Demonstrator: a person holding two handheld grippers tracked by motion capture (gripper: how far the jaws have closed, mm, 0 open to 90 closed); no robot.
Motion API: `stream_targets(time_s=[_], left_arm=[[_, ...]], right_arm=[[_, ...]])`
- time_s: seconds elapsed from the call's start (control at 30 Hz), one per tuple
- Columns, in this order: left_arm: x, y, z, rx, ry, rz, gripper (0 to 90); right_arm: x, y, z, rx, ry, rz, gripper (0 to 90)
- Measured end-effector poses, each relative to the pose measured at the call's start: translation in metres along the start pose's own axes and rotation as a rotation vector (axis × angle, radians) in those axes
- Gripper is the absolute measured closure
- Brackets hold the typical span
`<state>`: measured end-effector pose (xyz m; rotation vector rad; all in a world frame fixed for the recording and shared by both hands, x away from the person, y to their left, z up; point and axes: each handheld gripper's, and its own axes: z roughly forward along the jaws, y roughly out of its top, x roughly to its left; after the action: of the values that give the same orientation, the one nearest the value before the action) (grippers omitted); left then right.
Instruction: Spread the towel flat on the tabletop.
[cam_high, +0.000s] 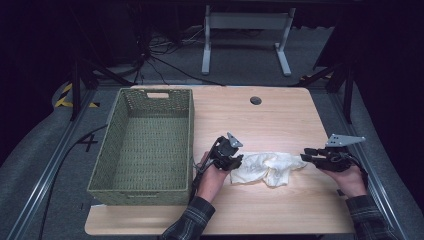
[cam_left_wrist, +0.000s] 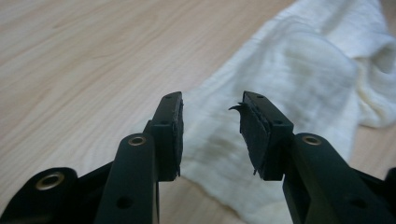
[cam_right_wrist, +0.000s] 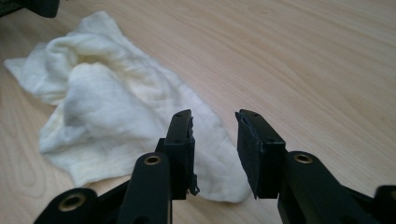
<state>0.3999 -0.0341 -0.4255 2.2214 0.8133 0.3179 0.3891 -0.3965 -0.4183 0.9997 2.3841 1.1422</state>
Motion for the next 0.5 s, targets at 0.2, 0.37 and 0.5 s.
stream_targets(time_s=[0.2,0.37,0.5], left_arm=[[-0.012,-0.003,-0.007,0.022,-0.056,0.059,59.8],[-0.020,-0.013,-0.011,0.039,-0.089,0.100,58.8],[-0.029,-0.024,-0.011,0.070,-0.104,0.144,56.6]], right_arm=[[0.022,-0.001,0.003,0.019,0.053,-0.038,65.3],[0.036,-0.002,0.005,0.035,0.091,-0.048,65.4],[0.047,-0.006,0.003,0.043,0.122,-0.057,65.4]])
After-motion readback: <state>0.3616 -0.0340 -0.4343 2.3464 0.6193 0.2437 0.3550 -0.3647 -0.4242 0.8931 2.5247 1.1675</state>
